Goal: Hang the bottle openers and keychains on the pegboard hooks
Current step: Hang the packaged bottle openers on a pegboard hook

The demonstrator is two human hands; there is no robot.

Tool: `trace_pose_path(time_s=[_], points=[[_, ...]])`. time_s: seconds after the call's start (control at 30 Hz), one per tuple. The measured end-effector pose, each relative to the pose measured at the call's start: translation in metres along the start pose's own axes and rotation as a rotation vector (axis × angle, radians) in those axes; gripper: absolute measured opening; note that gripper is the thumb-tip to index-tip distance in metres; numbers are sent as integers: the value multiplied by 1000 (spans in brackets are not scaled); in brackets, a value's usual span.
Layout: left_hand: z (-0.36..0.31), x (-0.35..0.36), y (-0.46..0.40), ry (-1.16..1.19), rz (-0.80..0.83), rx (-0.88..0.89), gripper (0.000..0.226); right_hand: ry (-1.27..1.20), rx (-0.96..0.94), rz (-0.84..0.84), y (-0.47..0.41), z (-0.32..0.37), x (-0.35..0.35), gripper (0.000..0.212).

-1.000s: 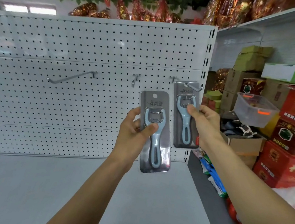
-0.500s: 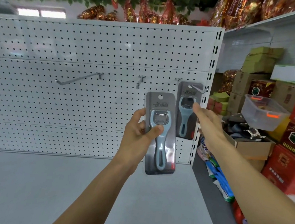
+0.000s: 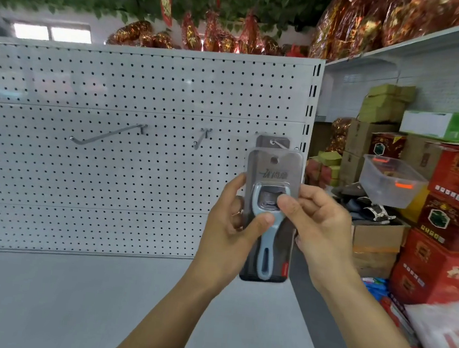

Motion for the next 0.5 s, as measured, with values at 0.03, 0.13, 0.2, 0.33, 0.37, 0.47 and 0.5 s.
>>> trace_pose_path(time_s=[0.03,0.13,0.2,0.33,0.37,0.47,0.5], points=[[-1,3,-2,-18,9,3,57,-4,-4,-20,-1,1,-2,21],[-4,13,-11,-132,39,19,54,18,-26,-93,-7,4,-9,18],[-5,18,-16,-168,58,14,55,32,-38,-125,-12,6,-13,15],[-4,23,-25,-199,62,-19,61,53,-25,-133,-22,8,-18,12],[-3,24,-27,-203,60,-25,62,55,-15,-135,-25,7,-19,12],[0,25,-30,-209,64,-44,59,78,17,-127,-32,3,-21,10],[2,24,-30,-232,68,-48,58,84,27,-125,-34,2,-22,10]])
Point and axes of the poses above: each hand's wrist, its own y-axis away from the middle knuckle, its own x-axis out of the palm, z = x × y, the point moved 2 cm from there along -y, towards the middle knuckle, and after that the axes turned 8 degrees about -y, right-handed, at the moved point
